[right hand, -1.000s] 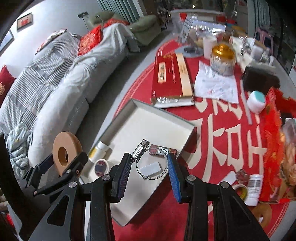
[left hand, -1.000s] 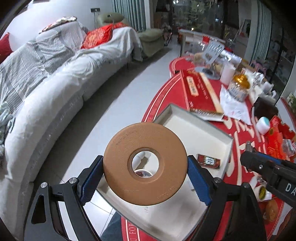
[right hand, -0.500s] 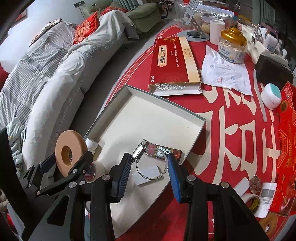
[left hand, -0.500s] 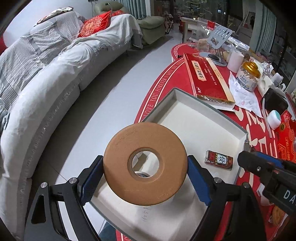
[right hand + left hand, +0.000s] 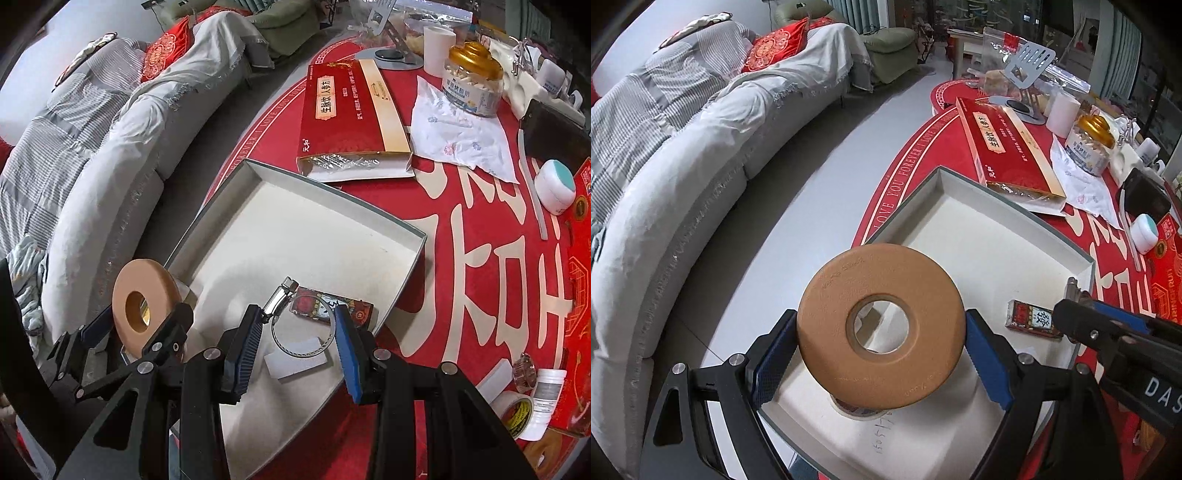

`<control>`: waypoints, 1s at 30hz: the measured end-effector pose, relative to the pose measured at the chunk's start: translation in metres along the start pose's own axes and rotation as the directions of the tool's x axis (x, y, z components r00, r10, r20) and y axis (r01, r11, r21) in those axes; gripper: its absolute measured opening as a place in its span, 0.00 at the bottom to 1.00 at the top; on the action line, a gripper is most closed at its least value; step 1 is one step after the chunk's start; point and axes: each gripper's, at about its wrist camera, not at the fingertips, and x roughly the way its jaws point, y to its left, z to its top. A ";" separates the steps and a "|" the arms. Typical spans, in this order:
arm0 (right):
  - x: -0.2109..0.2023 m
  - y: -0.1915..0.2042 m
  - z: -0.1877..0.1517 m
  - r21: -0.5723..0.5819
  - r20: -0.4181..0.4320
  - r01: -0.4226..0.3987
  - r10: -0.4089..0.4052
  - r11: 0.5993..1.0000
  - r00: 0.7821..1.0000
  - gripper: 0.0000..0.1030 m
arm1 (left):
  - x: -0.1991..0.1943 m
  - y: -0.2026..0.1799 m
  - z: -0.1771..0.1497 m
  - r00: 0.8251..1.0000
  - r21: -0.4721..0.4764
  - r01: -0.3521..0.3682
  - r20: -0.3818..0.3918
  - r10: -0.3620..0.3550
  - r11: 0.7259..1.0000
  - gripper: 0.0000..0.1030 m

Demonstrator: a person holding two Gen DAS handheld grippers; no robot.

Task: Organize rigid objects
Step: 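Open both grippers to drop the cork ring and hose clamp into the tray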

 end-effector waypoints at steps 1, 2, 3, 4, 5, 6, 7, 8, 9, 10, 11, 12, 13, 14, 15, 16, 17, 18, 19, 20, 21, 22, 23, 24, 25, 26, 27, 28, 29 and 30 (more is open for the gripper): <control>0.002 0.000 0.001 0.001 -0.002 0.001 -0.001 1.000 1.000 0.40 | 0.002 0.000 0.000 1.000 0.002 0.001 -0.004 -0.001 1.000 0.86; 0.002 0.000 0.001 0.001 -0.003 0.002 -0.002 1.000 1.000 0.40 | 0.003 -0.001 0.001 1.000 0.003 0.004 -0.006 -0.004 1.000 0.86; 0.004 -0.001 0.002 0.001 -0.006 0.004 -0.004 1.000 1.000 0.40 | 0.006 -0.001 0.001 1.000 0.005 0.008 -0.010 -0.008 1.000 0.86; 0.006 0.000 0.002 0.001 -0.007 0.006 -0.006 1.000 1.000 0.40 | 0.007 -0.002 0.001 1.000 0.007 0.008 -0.012 -0.008 1.000 0.86; 0.008 -0.001 0.002 0.001 -0.010 0.012 -0.012 1.000 1.000 0.40 | 0.009 -0.002 0.000 1.000 0.010 0.009 -0.015 -0.008 1.000 0.86; 0.010 -0.001 0.002 0.004 -0.012 0.015 -0.015 1.000 1.000 0.40 | 0.012 -0.003 0.000 1.000 0.013 0.009 -0.020 -0.008 1.000 0.86; 0.012 -0.003 0.002 0.010 -0.016 0.019 -0.018 1.000 1.000 0.40 | 0.014 -0.004 0.000 1.000 0.016 0.010 -0.025 -0.009 1.000 0.86; 0.014 -0.004 0.002 0.013 -0.019 0.019 -0.018 1.000 1.000 0.40 | 0.016 -0.006 -0.001 1.000 0.018 0.011 -0.030 -0.010 1.000 0.86; 0.017 -0.005 0.002 0.020 -0.025 0.019 -0.019 1.000 1.000 0.40 | 0.018 -0.007 -0.001 0.999 0.022 0.014 -0.033 -0.013 1.000 0.86; 0.020 -0.007 0.001 0.026 -0.032 0.020 -0.019 0.999 0.999 0.40 | 0.021 -0.009 -0.002 0.999 0.028 0.015 -0.038 -0.014 1.000 0.86; 0.022 -0.008 0.001 0.030 -0.039 0.024 -0.022 0.999 0.999 0.40 | 0.022 -0.010 -0.003 0.999 0.033 0.011 -0.042 -0.009 0.999 0.87; 0.024 -0.009 0.000 0.031 -0.042 0.029 -0.028 0.999 0.999 0.40 | 0.024 -0.011 -0.004 0.999 0.032 -0.003 -0.044 0.004 0.999 0.87; 0.026 -0.010 0.000 0.032 -0.045 0.045 -0.044 0.998 0.998 0.40 | 0.025 -0.011 -0.005 0.999 0.027 -0.017 -0.049 0.019 0.999 0.87; 0.025 -0.011 0.000 0.033 -0.045 0.053 -0.051 0.998 0.998 0.42 | 0.026 -0.011 -0.006 0.998 0.016 -0.015 -0.055 0.016 1.000 0.88; 0.025 -0.012 -0.001 0.032 -0.042 0.061 -0.060 0.998 0.997 0.53 | 0.027 -0.010 -0.006 0.998 0.004 -0.006 -0.063 0.006 1.000 0.88; 0.024 -0.012 -0.001 0.031 -0.040 0.062 -0.061 0.998 0.997 0.63 | 0.028 -0.008 -0.006 0.997 -0.014 0.009 -0.081 -0.011 1.000 0.89; 0.022 -0.012 -0.001 0.028 -0.033 0.067 -0.066 0.997 0.997 0.88 | 0.029 -0.006 -0.006 0.995 -0.025 0.016 -0.099 -0.018 1.000 0.93; 0.018 -0.012 -0.001 0.024 -0.014 0.075 -0.074 0.997 0.997 0.96 | 0.029 -0.005 -0.006 0.993 -0.034 0.023 -0.112 -0.027 0.999 0.94; 0.013 -0.011 -0.002 0.020 0.013 0.082 -0.082 0.996 0.997 0.96 | 0.028 -0.003 -0.006 0.994 -0.042 0.033 -0.099 -0.037 0.999 0.95; 0.007 -0.010 -0.003 0.009 0.038 0.091 -0.092 0.996 0.995 0.96 | 0.025 -0.002 -0.007 0.995 -0.046 0.032 -0.094 -0.036 0.998 1.00; 0.004 -0.009 -0.004 0.002 0.044 0.098 -0.098 0.995 0.994 0.96 | 0.022 -0.001 -0.007 0.996 -0.047 0.023 -0.085 -0.027 0.999 1.00; 0.001 -0.008 -0.005 -0.007 0.043 0.105 -0.105 0.994 0.994 0.96 | 0.018 0.000 -0.008 0.996 -0.048 0.019 -0.081 -0.022 0.999 1.00; -0.002 -0.008 -0.007 -0.011 0.043 0.109 -0.108 0.994 0.993 0.96 | 0.013 0.001 -0.009 0.997 -0.047 0.019 -0.080 -0.022 0.999 1.00; -0.005 -0.008 -0.011 -0.014 0.045 0.112 -0.112 0.994 0.993 0.96 | 0.011 0.000 -0.011 0.996 -0.035 0.018 -0.083 -0.021 0.999 1.00; -0.008 -0.009 -0.016 -0.015 0.048 0.116 -0.115 0.993 0.992 0.98 | 0.007 -0.003 -0.014 0.996 -0.016 0.022 -0.083 -0.023 1.000 1.00; -0.011 -0.011 -0.019 -0.007 0.054 0.109 -0.109 0.994 0.993 0.99 | 0.003 -0.004 -0.017 0.996 -0.002 0.028 -0.083 -0.028 1.000 1.00; -0.017 -0.017 -0.027 0.013 0.061 0.103 -0.104 0.995 0.993 0.99 | 0.001 -0.006 -0.020 0.996 0.006 0.037 -0.084 -0.036 0.999 1.00; -0.020 -0.022 -0.034 0.032 0.062 0.101 -0.103 0.994 0.993 0.99 | -0.002 -0.008 -0.024 0.995 0.008 0.055 -0.088 -0.054 0.998 1.00; -0.024 -0.028 -0.040 0.049 0.064 0.103 -0.106 0.993 0.992 0.99 | -0.004 -0.008 -0.026 0.993 0.007 0.070 -0.092 -0.069 0.998 1.00; -0.027 -0.032 -0.045 0.057 0.063 0.109 -0.112 0.992 0.992 0.99 | -0.007 -0.010 -0.030 0.991 0.002 0.087 -0.098 -0.086 0.996 1.00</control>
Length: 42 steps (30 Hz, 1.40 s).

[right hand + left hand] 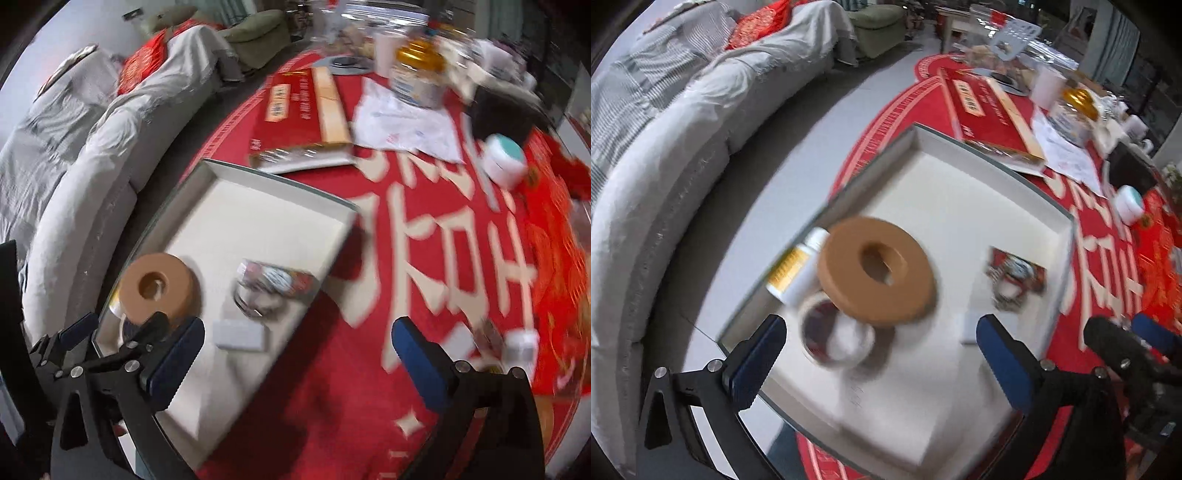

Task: Organize rigid objects
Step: 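Open both grippers to drop the cork ring and hose clamp into the tray, then move the left gripper to the yellow-core tape roll while the right gripper approaches the tan ring dish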

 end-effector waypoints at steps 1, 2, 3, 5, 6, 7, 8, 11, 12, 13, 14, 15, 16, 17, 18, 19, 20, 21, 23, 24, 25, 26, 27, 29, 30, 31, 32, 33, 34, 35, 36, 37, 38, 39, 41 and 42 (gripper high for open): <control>-0.004 -0.008 -0.008 0.002 -0.002 0.026 -0.026 1.000 1.000 0.99 | -0.002 -0.001 -0.003 1.000 -0.004 0.008 -0.002 -0.008 1.000 1.00; -0.006 -0.013 -0.014 -0.002 0.000 0.051 -0.051 0.999 0.999 0.99 | -0.005 -0.003 -0.007 1.000 -0.005 0.014 0.002 -0.014 1.000 1.00; -0.008 -0.018 -0.019 -0.007 0.005 0.073 -0.072 0.997 0.997 0.99 | -0.008 -0.004 -0.010 1.000 -0.002 0.015 0.006 -0.015 1.000 1.00; -0.012 -0.031 -0.031 -0.019 0.009 0.137 -0.137 0.990 0.991 0.99 | -0.013 -0.008 -0.016 1.000 0.006 0.015 0.009 -0.015 1.000 1.00; -0.012 -0.036 -0.036 -0.022 0.004 0.159 -0.159 0.987 0.987 0.99 | -0.016 -0.010 -0.021 1.000 0.013 0.021 0.008 -0.021 1.000 1.00; -0.012 -0.042 -0.041 -0.023 -0.003 0.178 -0.178 0.984 0.984 0.99 | -0.018 -0.011 -0.024 1.000 0.017 0.023 0.005 -0.023 1.000 1.00; -0.010 -0.049 -0.046 -0.021 -0.012 0.188 -0.188 0.982 0.982 0.99 | -0.020 -0.012 -0.028 1.000 0.021 0.023 0.000 -0.023 1.000 1.00; 0.004 -0.060 -0.055 -0.021 -0.071 0.162 -0.163 0.987 0.984 0.99 | -0.023 -0.012 -0.037 0.999 0.020 0.029 -0.017 -0.028 0.999 1.00; 0.011 -0.062 -0.057 -0.020 -0.097 0.144 -0.145 0.989 0.985 1.00 | -0.024 -0.011 -0.042 0.999 0.018 0.031 -0.027 -0.030 0.999 1.00; 0.012 -0.061 -0.058 -0.031 -0.092 0.149 -0.152 0.988 0.984 1.00 | -0.024 -0.010 -0.045 0.999 0.017 0.029 -0.033 -0.028 0.999 1.00; 0.014 -0.055 -0.059 -0.073 -0.077 0.153 -0.158 0.986 0.984 1.00 | -0.025 -0.009 -0.048 0.999 0.016 0.026 -0.035 -0.025 1.000 1.00; 0.016 -0.049 -0.060 -0.107 -0.080 0.151 -0.160 0.983 0.984 1.00 | -0.027 -0.007 -0.052 0.999 0.015 0.019 -0.037 -0.019 1.000 1.00; 0.018 -0.043 -0.062 -0.140 -0.092 0.133 -0.147 0.981 0.985 1.00 | -0.028 -0.004 -0.055 0.999 0.014 0.014 -0.039 -0.013 1.000 1.00; 0.020 -0.038 -0.065 -0.163 -0.117 0.091 -0.110 0.982 0.987 1.00 | -0.030 -0.001 -0.059 0.999 0.010 0.009 -0.039 -0.008 1.000 1.00; 0.022 -0.035 -0.069 -0.170 -0.141 0.050 -0.075 0.984 0.987 1.00 | -0.032 0.003 -0.063 0.999 0.003 0.006 -0.040 -0.006 1.000 1.00; 0.024 -0.032 -0.074 -0.171 -0.168 0.007 -0.036 0.985 0.985 1.00 | -0.034 0.007 -0.066 0.999 -0.005 0.002 -0.039 -0.002 1.000 1.00; 0.024 -0.028 -0.083 -0.165 -0.195 -0.036 0.003 0.986 0.981 1.00 | -0.035 0.009 -0.069 0.999 -0.010 -0.001 -0.039 0.000 1.000 1.00; 0.025 -0.026 -0.089 -0.162 -0.208 -0.051 0.017 0.985 0.978 1.00 | -0.037 0.013 -0.072 0.999 -0.015 -0.004 -0.040 0.003 1.000 1.00; 0.024 -0.021 -0.105 -0.160 -0.237 -0.088 0.048 0.983 0.970 1.00 | -0.039 0.020 -0.077 0.999 -0.023 -0.011 -0.043 0.010 1.000 1.00; 0.023 -0.019 -0.116 -0.157 -0.260 -0.121 0.077 0.980 0.963 1.00 | -0.040 0.023 -0.080 0.999 -0.028 -0.014 -0.048 0.013 1.000 1.00; 0.020 -0.015 -0.128 -0.163 -0.272 -0.145 0.097 0.976 0.957 1.00 | -0.040 0.025 -0.082 0.999 -0.032 -0.016 -0.051 0.014 0.999 1.00; 0.016 -0.012 -0.137 -0.180 -0.278 -0.157 0.103 0.971 0.955 1.00 | -0.041 0.028 -0.086 0.998 -0.037 -0.018 -0.054 0.016 0.999 1.00; 0.013 -0.010 -0.143 -0.192 -0.285 -0.173 0.114 0.966 0.952 1.00 | -0.042 0.029 -0.088 0.998 -0.040 -0.020 -0.056 0.018 0.999 1.00; -0.003 -0.011 -0.153 -0.228 -0.228 -0.135 0.082 0.964 0.970 1.00 | -0.043 0.032 -0.092 0.998 -0.041 -0.025 -0.060 0.022 0.999 1.00; -0.011 -0.014 -0.152 -0.241 -0.178 -0.086 0.043 0.967 0.983 1.00 | -0.043 0.032 -0.094 0.998 -0.042 -0.027 -0.062 0.024 0.999 1.00; -0.021 -0.020 -0.149 -0.245 -0.116 -0.028 0.000 0.969 0.993 1.00 | -0.043 0.033 -0.095 0.998 -0.044 -0.026 -0.065 0.023 0.999 1.00; -0.030 -0.030 -0.141 -0.228 -0.055 0.026 -0.039 0.973 0.998 1.00 | -0.043 0.032 -0.097 0.997 -0.044 -0.024 -0.068 0.021 0.999 1.00; -0.034 -0.038 -0.133 -0.206 -0.024 0.053 -0.059 0.977 0.998 1.00 | -0.043 0.031 -0.098 0.997 -0.044 -0.021 -0.072 0.018 0.999 1.00; -0.036 -0.046 -0.122 -0.178 -0.001 0.077 -0.078 0.981 0.997 1.00 | -0.042 0.030 -0.100 0.997 -0.044 -0.020 -0.074 0.017 0.999 1.00; -0.037 -0.056 -0.109 -0.148 0.019 0.103 -0.101 0.984 0.995 1.00 | -0.042 0.029 -0.101 0.997 -0.042 -0.019 -0.075 0.016 0.999 1.00; -0.035 -0.067 -0.094 -0.120 0.049 0.144 -0.139 0.982 0.989 1.00 | -0.042 0.027 -0.101 0.997 -0.038 -0.015 -0.080 0.012 0.999 1.00; -0.032 -0.068 -0.083 -0.109 0.061 0.172 -0.167 0.979 0.984 1.00 | -0.041 0.025 -0.103 0.996 -0.033 -0.012 -0.084 0.009 0.999 1.00; -0.026 -0.072 -0.071 -0.096 0.072 0.208 -0.202 0.973 0.977 1.00 | -0.040 0.023 -0.104 0.996 -0.026 -0.012 -0.089 0.010 1.000 1.00; -0.021 -0.079 -0.059 -0.082 0.080 0.234 -0.227 0.969 0.971 1.00 | -0.039 0.021 -0.105 0.996 -0.019 -0.014 -0.093 0.012 1.000 1.00; -0.007 -0.087 -0.034 -0.053 0.093 0.284 -0.279 0.957 0.956 1.00 | -0.036 0.017 -0.106 0.994 -0.004 -0.018 -0.105 0.018 1.000 1.00; 0.000 -0.089 -0.025 -0.043 0.096 0.302 -0.297 0.952 0.950 1.00 | -0.035 0.016 -0.106 0.994 0.000 -0.021 -0.111 0.021 1.000 1.00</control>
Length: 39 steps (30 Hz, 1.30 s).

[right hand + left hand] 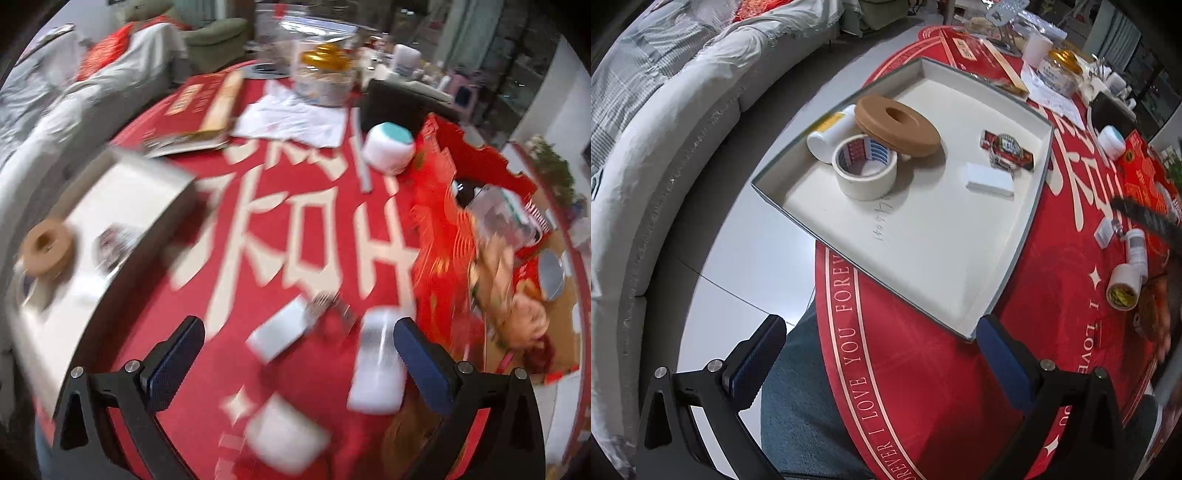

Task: Organize rigid objects
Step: 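Move the left gripper to the yellow-core tape roll while the right gripper approaches the tan ring dish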

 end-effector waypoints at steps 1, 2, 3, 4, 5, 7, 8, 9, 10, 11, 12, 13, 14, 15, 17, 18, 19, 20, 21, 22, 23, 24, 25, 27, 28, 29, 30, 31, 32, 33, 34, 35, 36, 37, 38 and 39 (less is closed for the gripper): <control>0.009 -0.001 0.008 0.017 0.006 0.024 -0.024 1.000 1.000 1.00 | 0.001 -0.001 -0.001 1.000 0.003 -0.002 -0.005 0.002 1.000 1.00; 0.017 -0.002 0.015 0.032 0.004 0.028 -0.028 0.999 1.000 1.00 | 0.003 -0.002 0.000 1.000 0.007 -0.005 -0.011 0.005 1.000 1.00; 0.024 -0.001 0.017 0.039 -0.007 0.024 -0.023 0.999 1.000 1.00 | 0.004 -0.002 0.000 1.000 0.009 -0.009 -0.016 0.009 1.000 1.00; 0.034 -0.002 0.021 0.043 -0.030 0.014 -0.013 0.999 0.999 1.00 | 0.005 -0.003 0.000 1.000 0.012 -0.012 -0.019 0.012 1.000 1.00; 0.043 0.001 0.024 0.036 -0.050 0.009 -0.007 0.999 0.999 1.00 | 0.006 -0.003 0.000 1.000 0.015 -0.014 -0.022 0.014 1.000 1.00; 0.056 0.004 0.022 0.024 -0.097 0.014 -0.012 1.000 0.995 1.00 | 0.006 -0.004 0.000 1.000 0.018 -0.016 -0.026 0.016 1.000 1.00; 0.060 0.004 0.019 0.038 -0.129 0.022 -0.017 0.999 0.992 1.00 | 0.006 -0.004 0.000 1.000 0.020 -0.015 -0.025 0.016 1.000 1.00; 0.061 0.000 0.017 0.067 -0.146 0.014 -0.004 0.998 0.989 1.00 | 0.006 -0.006 0.000 1.000 0.024 -0.016 -0.026 0.016 1.000 1.00; 0.059 -0.007 0.014 0.128 -0.142 -0.026 0.044 0.991 0.989 1.00 | 0.006 -0.007 0.000 1.000 0.029 -0.014 -0.025 0.015 0.999 1.00; 0.057 -0.012 0.011 0.164 -0.142 -0.049 0.073 0.985 0.987 1.00 | 0.006 -0.009 0.000 1.000 0.038 -0.011 -0.023 0.012 0.999 1.00; 0.057 -0.018 0.007 0.217 -0.162 -0.078 0.114 0.973 0.980 1.00 | 0.006 -0.011 0.000 1.000 0.044 -0.010 -0.022 0.011 0.999 1.00; 0.055 -0.021 0.002 0.245 -0.171 -0.082 0.126 0.966 0.977 1.00 | 0.005 -0.013 -0.001 1.000 0.049 -0.007 -0.021 0.008 0.999 1.00; 0.052 -0.023 -0.004 0.271 -0.178 -0.098 0.150 0.958 0.973 1.00 | 0.004 -0.015 -0.001 1.000 0.055 0.002 -0.019 -0.001 0.998 1.00; 0.050 -0.024 -0.009 0.294 -0.183 -0.117 0.176 0.949 0.967 1.00 | 0.003 -0.017 -0.002 1.000 0.060 0.007 -0.017 -0.006 0.998 1.00; 0.042 -0.023 -0.022 0.319 -0.180 -0.151 0.217 0.936 0.959 1.00 | 0.001 -0.021 -0.004 1.000 0.075 0.016 -0.014 -0.015 0.997 1.00; 0.036 -0.021 -0.033 0.328 -0.183 -0.172 0.241 0.929 0.953 1.00 | 0.001 -0.023 -0.005 1.000 0.083 0.017 -0.011 -0.016 0.996 1.00; 0.032 -0.020 -0.039 0.331 -0.184 -0.182 0.252 0.926 0.950 1.00 | 0.001 -0.024 -0.006 1.000 0.089 0.018 -0.011 -0.017 0.996 1.00; 0.026 -0.016 -0.050 0.332 -0.186 -0.202 0.274 0.921 0.943 1.00 | 0.001 -0.026 -0.007 1.000 0.095 0.020 -0.013 -0.019 0.995 1.00; 0.021 -0.014 -0.059 0.338 -0.186 -0.222 0.296 0.915 0.937 1.00 | 0.001 -0.027 -0.008 1.000 0.097 0.022 -0.015 -0.021 0.995 1.00; 0.016 -0.010 -0.067 0.341 -0.185 -0.243 0.318 0.908 0.930 1.00 | 0.002 -0.028 -0.010 1.000 0.100 0.023 -0.017 -0.022 0.995 1.00; 0.013 -0.007 -0.071 0.341 -0.184 -0.264 0.339 0.902 0.923 1.00 | 0.002 -0.029 -0.011 1.000 0.103 0.025 -0.020 -0.023 0.994 1.00; 0.007 -0.002 -0.077 0.334 -0.186 -0.300 0.375 0.893 0.908 1.00 | 0.002 -0.030 -0.012 0.999 0.105 0.028 -0.020 -0.026 0.994 1.00; 0.004 0.003 -0.078 0.329 -0.183 -0.326 0.399 0.886 0.899 1.00 | 0.001 -0.031 -0.013 0.999 0.112 0.032 -0.021 -0.030 0.993 1.00; -0.013 -0.005 -0.086 0.346 -0.129 -0.363 0.427 0.865 0.895 1.00 | -0.002 -0.036 -0.016 0.999 0.128 0.047 -0.019 -0.045 0.991 1.00; -0.023 -0.014 -0.089 0.354 -0.095 -0.354 0.410 0.866 0.907 1.00 | -0.004 -0.040 -0.016 0.998 0.137 0.055 -0.017 -0.053 0.989 1.00; -0.031 -0.025 -0.091 0.359 -0.068 -0.339 0.387 0.869 0.920 1.00 | -0.007 -0.047 -0.017 0.997 0.158 0.072 -0.010 -0.071 0.985 1.00; -0.043 -0.042 -0.095 0.366 -0.030 -0.303 0.336 0.880 0.941 1.00 | -0.009 -0.055 -0.017 0.996 0.176 0.083 -0.005 -0.084 0.981 1.00; -0.046 -0.051 -0.093 0.370 -0.017 -0.271 0.298 0.889 0.954 1.00 | -0.012 -0.067 -0.018 0.995 0.206 0.098 0.001 -0.101 0.974 1.00; -0.048 -0.063 -0.092 0.375 -0.008 -0.211 0.231 0.903 0.973 1.00 | -0.013 -0.079 -0.019 0.993 0.233 0.111 0.005 -0.115 0.966 1.00; -0.054 -0.080 -0.096 0.388 -0.003 -0.136 0.148 0.912 0.989 1.00 | -0.014 -0.090 -0.020 0.992 0.256 0.120 0.008 -0.126 0.959 1.00; -0.059 -0.096 -0.101 0.403 0.011 -0.097 0.101 0.910 0.995 1.00 | -0.014 -0.105 -0.021 0.990 0.286 0.134 0.010 -0.142 0.949 1.00; -0.060 -0.109 -0.104 0.408 0.010 -0.068 0.070 0.911 0.997 1.00 | -0.014 -0.116 -0.022 0.987 0.305 0.147 0.011 -0.158 0.941 1.00; -0.060 -0.117 -0.105 0.411 -0.008 -0.026 0.032 0.911 0.999 1.00 | -0.014 -0.129 -0.023 0.985 0.327 0.161 0.013 -0.175 0.931 1.00; -0.057 -0.127 -0.107 0.411 -0.047 0.045 -0.028 0.911 0.998 1.00 | -0.012 -0.141 -0.023 0.983 0.346 0.167 0.012 -0.182 0.923 1.00; -0.054 -0.134 -0.110 0.415 -0.071 0.088 -0.064 0.906 0.995 1.00 | -0.010 -0.158 -0.023 0.981 0.372 0.177 0.006 -0.193 0.911 1.00; -0.051 -0.147 -0.114 0.437 -0.093 0.126 -0.095 0.891 0.991 1.00 | -0.008 -0.168 -0.022 0.980 0.391 0.184 0.004 -0.201 0.902 1.00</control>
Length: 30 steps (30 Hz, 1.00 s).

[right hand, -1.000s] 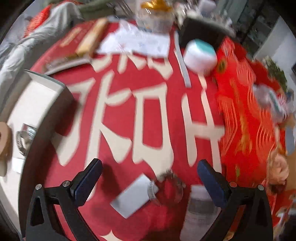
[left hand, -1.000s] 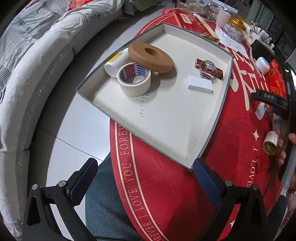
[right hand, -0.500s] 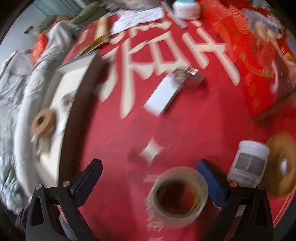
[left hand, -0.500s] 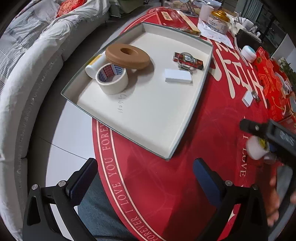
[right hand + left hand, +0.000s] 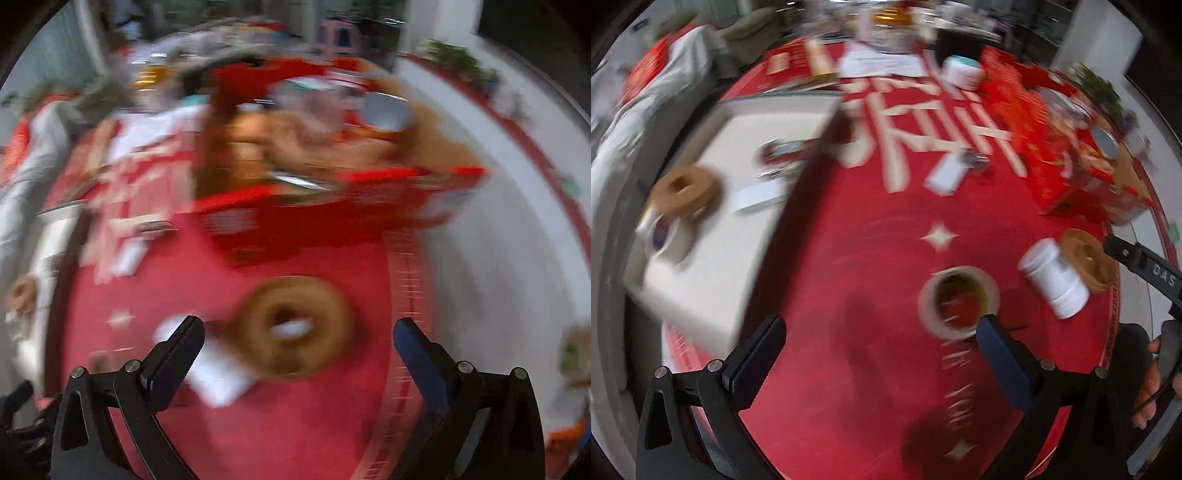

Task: Organize rigid objects
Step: 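Move the left gripper to the yellow-core tape roll while the right gripper approaches the tan ring dish, then grasp the tape roll with the left gripper while the right gripper grasps the tan ring dish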

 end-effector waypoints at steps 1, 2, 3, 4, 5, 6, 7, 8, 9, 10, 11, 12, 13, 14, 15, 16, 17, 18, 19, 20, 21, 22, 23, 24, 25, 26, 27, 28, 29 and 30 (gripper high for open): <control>0.005 -0.013 0.003 0.040 -0.011 -0.012 0.013 0.999 1.000 1.00 | 0.005 -0.009 0.003 1.000 0.020 -0.002 0.003 0.002 1.000 1.00; 0.009 -0.021 0.006 0.066 -0.019 -0.025 0.026 0.998 0.999 1.00 | 0.014 -0.019 0.007 1.000 0.044 -0.027 0.007 0.027 0.999 1.00; 0.016 -0.029 0.008 0.094 -0.039 -0.029 0.033 0.995 0.999 1.00 | 0.021 -0.023 0.009 0.999 0.056 -0.051 0.001 0.051 0.997 1.00; 0.026 -0.032 0.010 0.111 -0.068 -0.023 0.030 0.994 0.997 1.00 | 0.029 -0.025 0.011 0.997 0.063 -0.074 -0.010 0.075 0.995 1.00; 0.035 -0.033 0.009 0.119 -0.091 -0.008 0.019 0.993 0.996 1.00 | 0.038 -0.022 0.011 0.995 0.054 -0.096 -0.035 0.098 0.994 1.00; 0.044 -0.034 0.011 0.115 -0.119 0.009 0.005 0.993 0.993 1.00 | 0.043 -0.019 0.010 0.992 0.040 -0.109 -0.053 0.111 0.993 1.00; 0.052 -0.033 0.011 0.104 -0.149 0.022 -0.006 0.994 0.989 1.00 | 0.047 -0.011 0.007 0.989 0.019 -0.124 -0.073 0.125 0.992 1.00; 0.058 -0.031 0.009 0.093 -0.177 0.023 -0.006 0.995 0.984 1.00 | 0.047 -0.004 0.003 0.992 -0.004 -0.108 -0.071 0.107 0.994 1.00; 0.059 -0.028 0.006 0.091 -0.191 -0.013 0.030 0.996 0.981 1.00 | 0.047 0.002 -0.001 0.990 -0.015 -0.115 -0.084 0.114 0.993 1.00; 0.057 -0.024 0.000 0.078 -0.203 -0.034 0.049 0.996 0.978 1.00 | 0.048 0.007 -0.005 0.987 -0.015 -0.130 -0.097 0.128 0.991 1.00; 0.054 -0.018 -0.006 0.055 -0.206 -0.050 0.061 0.997 0.977 1.00 | 0.049 0.013 -0.012 0.984 -0.008 -0.144 -0.110 0.142 0.990 1.00; 0.051 -0.011 -0.012 0.024 -0.212 -0.070 0.074 0.997 0.974 1.00 | 0.049 0.018 -0.017 0.983 -0.006 -0.145 -0.116 0.144 0.989 1.00; 0.049 -0.004 -0.018 -0.004 -0.223 -0.091 0.088 0.996 0.971 1.00 | 0.047 0.023 -0.023 0.984 -0.010 -0.140 -0.117 0.138 0.990 1.00; 0.047 0.003 -0.026 -0.035 -0.247 -0.123 0.110 0.992 0.963 1.00 | 0.044 0.029 -0.029 0.984 -0.019 -0.133 -0.125 0.130 0.991 1.00; 0.046 0.009 -0.032 -0.058 -0.271 -0.147 0.126 0.987 0.954 1.00 | 0.042 0.033 -0.033 0.984 -0.026 -0.130 -0.129 0.125 0.991 1.00; 0.044 0.016 -0.041 -0.090 -0.301 -0.186 0.152 0.978 0.942 1.00 | 0.039 0.038 -0.037 0.985 -0.038 -0.122 -0.124 0.116 0.992 1.00; 0.040 0.021 -0.048 -0.117 -0.302 -0.202 0.159 0.972 0.940 1.00 | 0.034 0.044 -0.041 0.988 -0.059 -0.111 -0.111 0.104 0.992 1.00; 0.031 0.023 -0.054 -0.141 -0.270 -0.195 0.151 0.971 0.951 1.00 | 0.030 0.048 -0.042 0.990 -0.073 -0.108 -0.102 0.100 0.991 1.00; 0.025 0.023 -0.056 -0.145 -0.240 -0.181 0.143 0.973 0.960 1.00 | 0.027 0.052 -0.042 0.991 -0.089 -0.104 -0.092 0.096 0.991 1.00; 0.019 0.020 -0.056 -0.138 -0.208 -0.171 0.140 0.976 0.968 1.00 | 0.024 0.055 -0.040 0.992 -0.099 -0.099 -0.085 0.090 0.990 1.00; 0.014 0.018 -0.056 -0.127 -0.189 -0.171 0.145 0.977 0.971 1.00 | 0.023 0.057 -0.038 0.993 -0.104 -0.096 -0.081 0.088 0.990 1.00; 0.010 0.012 -0.053 -0.114 -0.177 -0.176 0.155 0.978 0.972 1.00 | 0.023 0.057 -0.035 0.993 -0.111 -0.091 -0.085 0.082 0.990 1.00; 0.004 0.011 -0.054 -0.104 -0.168 -0.185 0.167 0.977 0.972 1.00 | 0.024 0.058 -0.029 0.994 -0.119 -0.078 -0.087 0.067 0.990 1.00; 0.000 0.009 -0.055 -0.100 -0.161 -0.198 0.181 0.975 0.970 1.00 | 0.025 0.056 -0.024 0.995 -0.118 -0.074 -0.081 0.065 0.990 1.00; -0.003 0.005 -0.053 -0.103 -0.160 -0.201 0.184 0.974 0.970 1.00 | 0.026 0.052 -0.019 0.995 -0.107 -0.077 -0.073 0.070 0.991 1.00; -0.005 0.004 -0.056 -0.114 -0.161 -0.200 0.181 0.973 0.970 1.00 | 0.028 0.049 -0.008 0.996 -0.098 -0.074 -0.066 0.067 0.993 1.00; -0.007 0.004 -0.060 -0.129 -0.159 -0.192 0.171 0.973 0.972 1.00 | 0.028 0.044 -0.005 0.996 -0.092 -0.067 -0.058 0.062 0.994 1.00; -0.009 0.003 -0.065 -0.137 -0.153 -0.185 0.164 0.973 0.975 1.00 | 0.028 0.041 -0.001 0.997 -0.087 -0.062 -0.052 0.058 0.994 1.00; -0.011 0.001 -0.068 -0.140 -0.150 -0.182 0.161 0.973 0.975 1.00 | 0.033 0.034 0.004 0.997 -0.084 -0.062 -0.049 0.058 0.995 1.00; -0.012 0.000 -0.071 -0.139 -0.154 -0.184 0.162 0.973 0.975 1.00 | 0.038 0.031 0.007 0.997 -0.082 -0.065 -0.051 0.061 0.995 1.00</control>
